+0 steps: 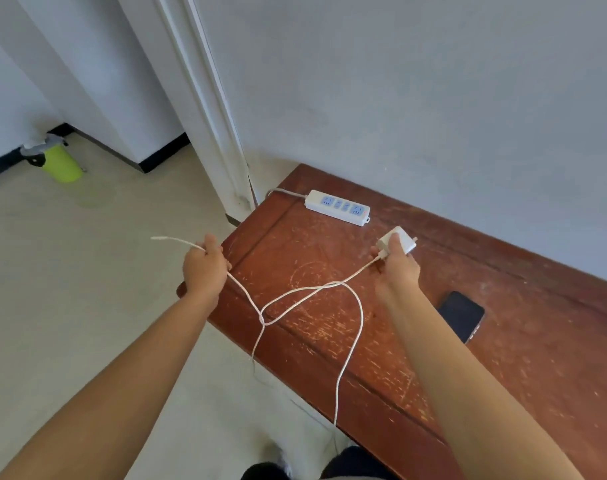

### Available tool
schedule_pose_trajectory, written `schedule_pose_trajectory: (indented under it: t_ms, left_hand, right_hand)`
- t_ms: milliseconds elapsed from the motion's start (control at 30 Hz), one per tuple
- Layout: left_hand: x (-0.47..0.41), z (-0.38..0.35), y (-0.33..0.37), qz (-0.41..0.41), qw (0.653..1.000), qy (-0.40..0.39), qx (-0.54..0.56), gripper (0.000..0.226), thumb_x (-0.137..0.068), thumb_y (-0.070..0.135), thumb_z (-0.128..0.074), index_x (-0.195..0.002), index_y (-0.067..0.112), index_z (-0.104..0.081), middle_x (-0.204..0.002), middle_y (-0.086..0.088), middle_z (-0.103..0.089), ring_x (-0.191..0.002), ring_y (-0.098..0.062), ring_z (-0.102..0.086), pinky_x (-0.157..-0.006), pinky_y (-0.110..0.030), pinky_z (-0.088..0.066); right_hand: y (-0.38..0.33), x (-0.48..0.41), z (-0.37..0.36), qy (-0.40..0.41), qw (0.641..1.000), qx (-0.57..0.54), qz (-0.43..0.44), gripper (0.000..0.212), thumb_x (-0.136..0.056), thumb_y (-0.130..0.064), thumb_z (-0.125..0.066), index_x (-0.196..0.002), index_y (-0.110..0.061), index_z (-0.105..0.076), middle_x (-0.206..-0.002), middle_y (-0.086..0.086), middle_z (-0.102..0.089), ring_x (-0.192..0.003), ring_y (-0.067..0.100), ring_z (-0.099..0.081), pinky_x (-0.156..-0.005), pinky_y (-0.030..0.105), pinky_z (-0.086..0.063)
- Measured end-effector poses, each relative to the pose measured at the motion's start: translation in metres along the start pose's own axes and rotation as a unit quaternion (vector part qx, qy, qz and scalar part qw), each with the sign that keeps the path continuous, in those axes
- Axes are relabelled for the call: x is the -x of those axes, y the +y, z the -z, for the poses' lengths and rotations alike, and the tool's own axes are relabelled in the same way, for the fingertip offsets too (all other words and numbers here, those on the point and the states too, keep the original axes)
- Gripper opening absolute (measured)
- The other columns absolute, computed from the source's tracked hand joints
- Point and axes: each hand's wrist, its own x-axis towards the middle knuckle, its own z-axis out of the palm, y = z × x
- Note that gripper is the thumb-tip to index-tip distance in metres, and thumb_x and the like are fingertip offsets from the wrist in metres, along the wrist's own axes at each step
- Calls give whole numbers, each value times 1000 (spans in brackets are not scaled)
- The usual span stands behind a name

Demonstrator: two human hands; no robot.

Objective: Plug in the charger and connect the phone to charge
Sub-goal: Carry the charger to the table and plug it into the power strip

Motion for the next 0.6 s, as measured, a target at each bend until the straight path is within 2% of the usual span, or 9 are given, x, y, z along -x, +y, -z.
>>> schedule_pose_trajectory:
  t_ms: [67,167,200,267,367,433,500,533,600]
  left_hand:
    - [-39,-11,-4,-15,997,-51,-58,48,-98,49,-42,-82,7,-59,-66,-12,-66,-67,-34,-65,-80,-56,-58]
    - [-87,-37,-7,-18,970,-198,-138,69,-86,63,-58,-118,2,-54,-101,-19,-69,-98,-39,-68,-88,-50,-57]
    - [-99,-46,-8,-27,957,-244,-157,72,-85,62,-61,-125,3,-52,-113,-21,-67,-107,-38,-65,-93,-48,-54]
    - [-121,-62,-10,-76,932,-308,-174,62,-89,51,-62,-131,7,-51,-126,-17,-65,-118,-36,-61,-101,-46,-48]
    - [-146,-83,-22,-153,887,-355,-253,68,-92,47,-58,-144,6,-41,-142,-18,-53,-131,-37,-49,-110,-52,-42]
    - [-159,-93,-27,-200,841,-355,-356,69,-94,56,-50,-138,4,-49,-140,-20,-54,-129,-38,-50,-107,-54,-44]
    - [-167,-101,-28,-264,795,-352,-417,61,-95,59,-42,-116,6,-66,-124,-16,-66,-113,-34,-60,-97,-52,-51]
    - [-170,-105,-27,-296,782,-345,-426,57,-96,57,-41,-108,8,-68,-118,-13,-68,-108,-32,-62,-94,-51,-52]
    - [-175,-115,-23,-344,775,-326,-417,46,-97,51,-44,-104,11,-64,-113,-11,-66,-106,-29,-60,-92,-47,-52]
  right_hand:
    - [-7,-6,-25,-17,999,-32,16,40,-102,-23,-59,-137,-7,-47,-87,10,-63,-61,15,-58,-66,33,-54]
    - [-12,-12,-61,-31,997,-61,38,47,-100,-11,-57,-143,-10,-37,-87,13,-57,-56,15,-52,-51,28,-43]
    - [-12,-13,-72,-34,997,-47,51,49,-99,-8,-57,-143,-9,-36,-87,13,-57,-56,15,-52,-49,27,-40]
    - [-8,-15,-88,-21,997,-5,79,49,-98,-3,-58,-142,-9,-37,-90,12,-59,-58,14,-53,-48,25,-39]
    - [6,-18,-103,11,992,71,104,52,-95,0,-62,-141,-17,-43,-101,12,-67,-67,13,-60,-50,19,-44]
    - [14,-23,-108,34,987,106,117,59,-92,2,-65,-143,-16,-43,-107,13,-70,-79,16,-64,-59,21,-47]
    - [19,-28,-108,72,975,150,149,59,-91,-4,-71,-142,-13,-43,-108,10,-72,-78,13,-70,-58,20,-49]
    - [20,-30,-107,91,964,184,170,58,-90,-10,-74,-139,-13,-43,-105,7,-73,-74,10,-73,-54,18,-50]
    - [20,-36,-106,113,931,279,208,53,-90,-23,-76,-132,-16,-45,-102,2,-74,-69,4,-74,-51,17,-51]
